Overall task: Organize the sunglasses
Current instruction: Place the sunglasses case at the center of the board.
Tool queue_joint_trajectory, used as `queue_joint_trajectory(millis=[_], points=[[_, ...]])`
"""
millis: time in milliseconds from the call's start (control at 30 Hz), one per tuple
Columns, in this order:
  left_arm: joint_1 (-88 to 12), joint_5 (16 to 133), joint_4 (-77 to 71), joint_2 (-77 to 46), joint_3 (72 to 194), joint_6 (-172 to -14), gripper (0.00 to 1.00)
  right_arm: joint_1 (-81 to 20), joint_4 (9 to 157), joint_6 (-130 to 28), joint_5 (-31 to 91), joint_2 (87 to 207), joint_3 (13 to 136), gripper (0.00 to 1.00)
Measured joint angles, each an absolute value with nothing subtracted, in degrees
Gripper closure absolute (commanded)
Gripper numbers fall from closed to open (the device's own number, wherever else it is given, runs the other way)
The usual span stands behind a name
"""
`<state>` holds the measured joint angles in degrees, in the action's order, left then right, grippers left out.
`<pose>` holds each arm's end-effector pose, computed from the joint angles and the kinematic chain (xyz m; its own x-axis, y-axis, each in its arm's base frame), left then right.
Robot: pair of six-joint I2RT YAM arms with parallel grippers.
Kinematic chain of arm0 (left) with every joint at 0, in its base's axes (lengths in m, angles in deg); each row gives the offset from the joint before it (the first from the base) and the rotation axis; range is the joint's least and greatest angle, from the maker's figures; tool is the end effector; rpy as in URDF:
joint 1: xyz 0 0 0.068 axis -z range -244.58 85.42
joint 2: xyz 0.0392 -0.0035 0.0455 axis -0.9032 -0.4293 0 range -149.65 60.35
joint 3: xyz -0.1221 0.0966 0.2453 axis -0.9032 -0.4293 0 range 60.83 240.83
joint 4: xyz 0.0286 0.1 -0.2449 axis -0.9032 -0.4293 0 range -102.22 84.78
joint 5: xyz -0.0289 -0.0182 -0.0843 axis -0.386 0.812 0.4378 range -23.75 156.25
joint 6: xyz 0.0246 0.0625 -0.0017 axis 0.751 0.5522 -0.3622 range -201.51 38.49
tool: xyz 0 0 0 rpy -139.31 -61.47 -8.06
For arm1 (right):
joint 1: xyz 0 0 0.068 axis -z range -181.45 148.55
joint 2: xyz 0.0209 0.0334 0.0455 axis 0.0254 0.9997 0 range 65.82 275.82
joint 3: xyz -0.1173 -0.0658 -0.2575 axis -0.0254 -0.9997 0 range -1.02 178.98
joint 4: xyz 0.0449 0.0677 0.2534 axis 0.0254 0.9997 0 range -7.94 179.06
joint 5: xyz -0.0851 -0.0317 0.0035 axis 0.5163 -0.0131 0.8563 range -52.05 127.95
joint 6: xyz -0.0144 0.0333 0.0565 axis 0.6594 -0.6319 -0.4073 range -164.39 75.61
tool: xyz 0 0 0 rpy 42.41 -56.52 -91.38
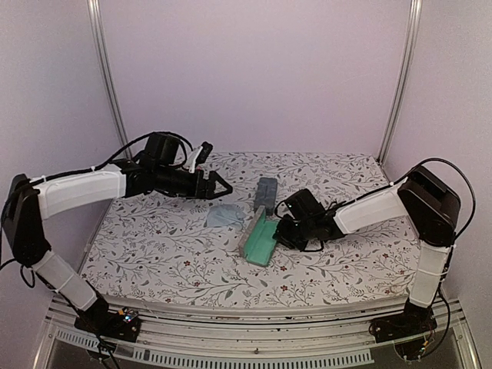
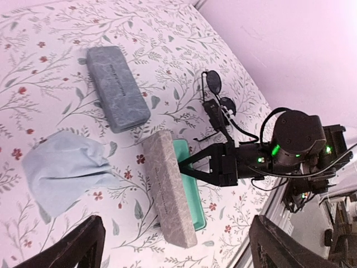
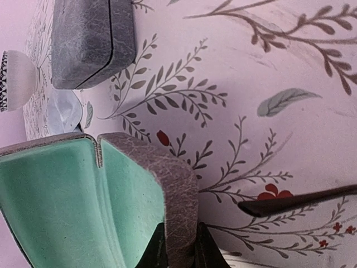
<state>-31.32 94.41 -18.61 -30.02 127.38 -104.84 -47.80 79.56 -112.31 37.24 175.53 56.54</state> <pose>0.2965 -0.2248 0.2764 -0.7804 0.0941 -0.6182 0.5322 0.6190 -0.5776 0.2745 0.2889 0.1215 -0.8733 0.4270 -0.2346 0.2135 0.7682 0.6035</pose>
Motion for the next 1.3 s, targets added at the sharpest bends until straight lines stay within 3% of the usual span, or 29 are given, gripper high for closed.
queue_joint_trajectory(millis=[100, 200, 433, 633, 933, 1300], points=[[-31.2, 88.2, -15.7, -23.0, 121.3, -106.0, 0.08, -49.1, 81.2, -114.3, 39.5, 174.9, 56.8, 0.67], [-31.0, 83.5, -14.2, -17.9, 116.2, -107.3, 0.09, -50.3, 83.4, -115.1, 41.3, 174.1, 57.2, 0.61], [-26.7, 74.8, -10.6, -8.2, 103.1, -112.9, 0.15, -51.8, 90.0, -113.6, 43.8, 171.9, 57.4, 0.61], [-23.0, 74.0, -5.5, -6.1, 93.3, -120.7, 0.24, -52.0, 94.3, -110.8, 45.0, 171.3, 58.1, 0.61], [-15.4, 74.3, 4.8, -18.6, 91.5, -130.0, 0.65, -52.0, 95.9, -107.1, 45.1, 170.9, 58.4, 0.6], [-6.5, 71.4, 5.3, -38.9, 103.2, -133.7, 0.82, -52.0, 93.5, -105.0, 45.6, 164.5, 56.2, 0.61]])
